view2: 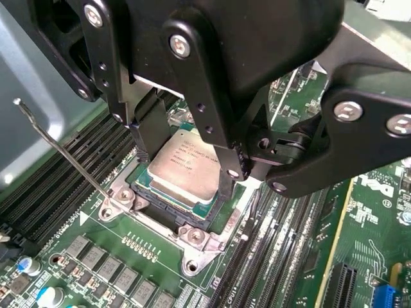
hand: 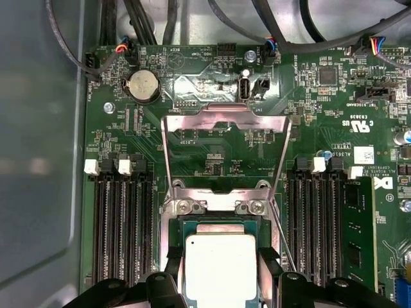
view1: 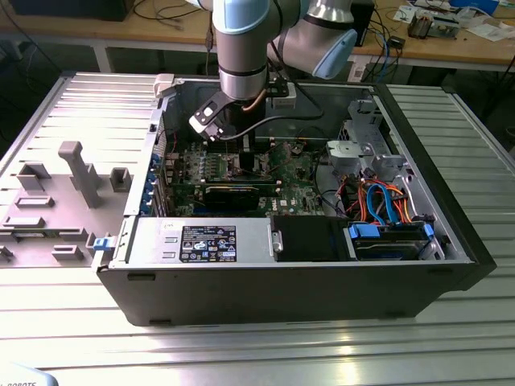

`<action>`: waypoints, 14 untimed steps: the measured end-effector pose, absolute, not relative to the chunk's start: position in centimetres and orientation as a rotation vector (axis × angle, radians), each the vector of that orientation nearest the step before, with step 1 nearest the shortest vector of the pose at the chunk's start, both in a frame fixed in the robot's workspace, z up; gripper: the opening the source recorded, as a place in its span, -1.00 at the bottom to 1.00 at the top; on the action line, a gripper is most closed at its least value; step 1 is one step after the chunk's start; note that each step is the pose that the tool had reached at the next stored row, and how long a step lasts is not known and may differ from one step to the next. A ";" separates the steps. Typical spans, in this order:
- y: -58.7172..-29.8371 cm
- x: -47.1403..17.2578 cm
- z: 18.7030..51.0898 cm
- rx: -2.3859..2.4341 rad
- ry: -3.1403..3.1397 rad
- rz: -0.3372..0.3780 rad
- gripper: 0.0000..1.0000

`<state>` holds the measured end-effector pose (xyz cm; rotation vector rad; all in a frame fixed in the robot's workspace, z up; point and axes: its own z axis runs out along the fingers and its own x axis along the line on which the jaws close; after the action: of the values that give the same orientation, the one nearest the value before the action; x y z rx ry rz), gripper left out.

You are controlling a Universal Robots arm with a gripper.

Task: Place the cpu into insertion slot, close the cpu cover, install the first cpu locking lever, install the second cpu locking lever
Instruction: 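Place the cpu into insertion slot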

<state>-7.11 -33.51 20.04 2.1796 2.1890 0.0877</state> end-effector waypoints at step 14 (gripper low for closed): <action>-33.5 -7.1 19.6 2.180 2.189 0.087 0.08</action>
<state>-7.14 -33.51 19.64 2.1797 2.1889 0.0874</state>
